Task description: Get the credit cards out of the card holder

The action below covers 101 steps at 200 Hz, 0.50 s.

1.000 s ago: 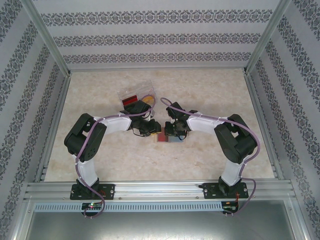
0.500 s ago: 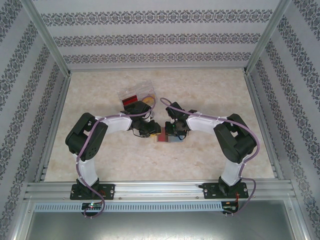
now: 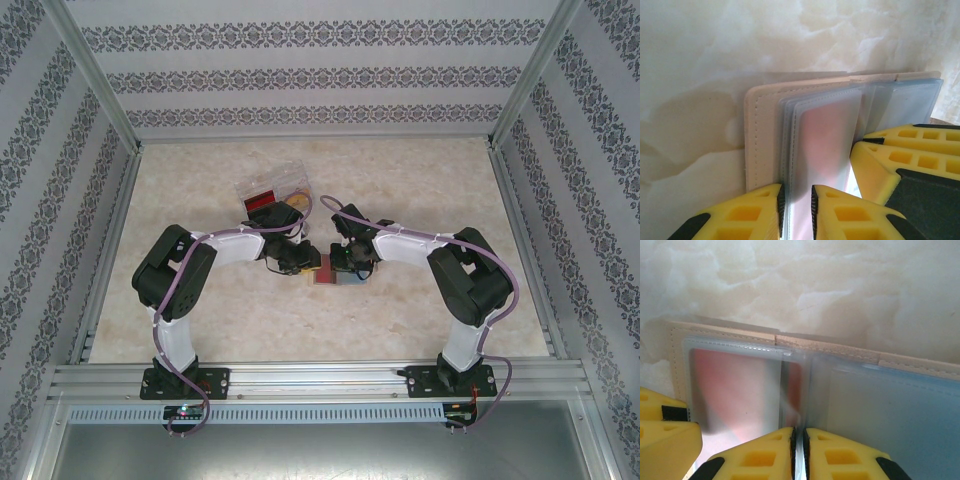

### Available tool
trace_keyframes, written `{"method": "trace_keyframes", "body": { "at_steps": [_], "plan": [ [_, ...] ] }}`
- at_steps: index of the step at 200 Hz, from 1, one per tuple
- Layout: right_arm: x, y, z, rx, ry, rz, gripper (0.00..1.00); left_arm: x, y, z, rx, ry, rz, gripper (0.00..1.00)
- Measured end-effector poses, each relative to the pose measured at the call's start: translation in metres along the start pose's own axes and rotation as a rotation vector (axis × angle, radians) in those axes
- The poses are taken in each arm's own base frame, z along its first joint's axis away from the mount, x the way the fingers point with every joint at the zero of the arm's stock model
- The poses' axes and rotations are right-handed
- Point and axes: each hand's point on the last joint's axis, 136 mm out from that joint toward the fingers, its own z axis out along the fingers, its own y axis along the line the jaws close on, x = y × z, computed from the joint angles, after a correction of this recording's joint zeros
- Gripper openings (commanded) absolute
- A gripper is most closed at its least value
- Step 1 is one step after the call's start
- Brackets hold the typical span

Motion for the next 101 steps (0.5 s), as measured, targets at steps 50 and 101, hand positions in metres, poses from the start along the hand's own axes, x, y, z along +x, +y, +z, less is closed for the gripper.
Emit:
{"method": "trace_keyframes", "body": {
  "at_steps": [50,101],
  "plan": [
    [-0.0001,0.0,0.0,0.0,0.0,0.0,0.16,0.0004,0.0,-0.0001,0.0,0.002,0.01,0.17],
    [0.0002,-0.0004,0.0007,-0.003,-0.001,0.001,0.16,0.0006,-0.003,-0.0021,0.01,0.002,0.013,0.18]
  ]
}}
